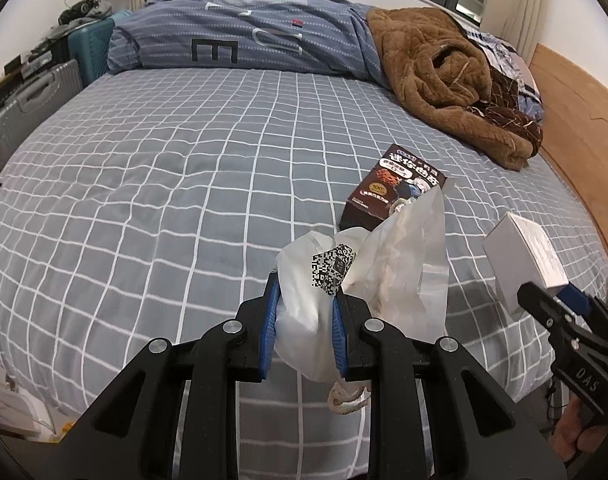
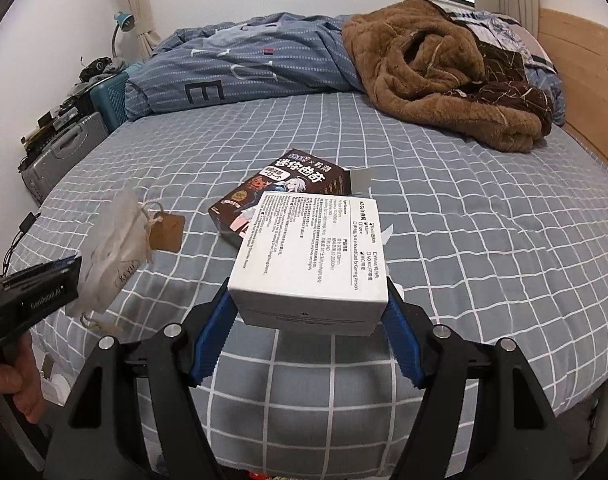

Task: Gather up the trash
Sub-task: 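Lift the white bag and white box and carry them toward the bin, then lower the white box over the bin and open the right tool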

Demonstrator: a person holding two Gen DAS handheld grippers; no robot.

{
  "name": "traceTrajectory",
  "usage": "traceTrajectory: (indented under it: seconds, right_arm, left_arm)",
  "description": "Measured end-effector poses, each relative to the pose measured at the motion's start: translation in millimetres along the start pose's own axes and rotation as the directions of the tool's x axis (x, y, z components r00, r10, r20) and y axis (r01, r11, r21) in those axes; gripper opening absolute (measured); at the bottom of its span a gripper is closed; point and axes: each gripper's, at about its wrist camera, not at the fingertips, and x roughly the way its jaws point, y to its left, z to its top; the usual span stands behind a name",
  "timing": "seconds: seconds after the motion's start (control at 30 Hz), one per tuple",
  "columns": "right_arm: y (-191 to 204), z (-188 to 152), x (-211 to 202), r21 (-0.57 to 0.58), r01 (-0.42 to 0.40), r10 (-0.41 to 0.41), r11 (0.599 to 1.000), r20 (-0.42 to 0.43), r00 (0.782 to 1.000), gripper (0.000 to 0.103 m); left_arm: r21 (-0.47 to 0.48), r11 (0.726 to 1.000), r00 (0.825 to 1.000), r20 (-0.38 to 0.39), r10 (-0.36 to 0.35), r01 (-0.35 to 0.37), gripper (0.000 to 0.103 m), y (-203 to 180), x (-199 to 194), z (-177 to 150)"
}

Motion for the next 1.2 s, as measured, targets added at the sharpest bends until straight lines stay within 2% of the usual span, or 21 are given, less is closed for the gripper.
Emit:
traceTrajectory:
  seconds: [0.37,0.5,0.7,1.2]
  right_arm:
    - [2.9,-14.0,-24.8,-0.003,-0.004,0.004,1.000,0.015,1.000,0.067]
    - [2.5,-27.9,-31.5,0.013,0.001,-0.001,1.000,-0.005,1.000,0.067]
    - [12.6,-34.5,-52.8,-0.011,0.008,-0.008,1.000,0.020,1.000,0.067]
    - [21.8,-59.3,-86.4,-0.016,-0.008,0.008,1.000,0.035,0.999,0.066]
  left_arm:
    - [0.003,1.000,1.000,0.005,-0.012,0.012,0.023,-2.7,-31.2,-32.6]
    - [-0.002,1.000,1.000,0.002,-0.031,0.031,0.023,-4.8,-41.2,-46.8]
    - [0.003,0.999,0.999,0.001,-0.040,0.040,0.023,-6.6,-60.3,-71.5]
    - [0.004,1.000,0.999,-0.035,-0.022,0.022,0.023,-2.0,-83.6,-118.5]
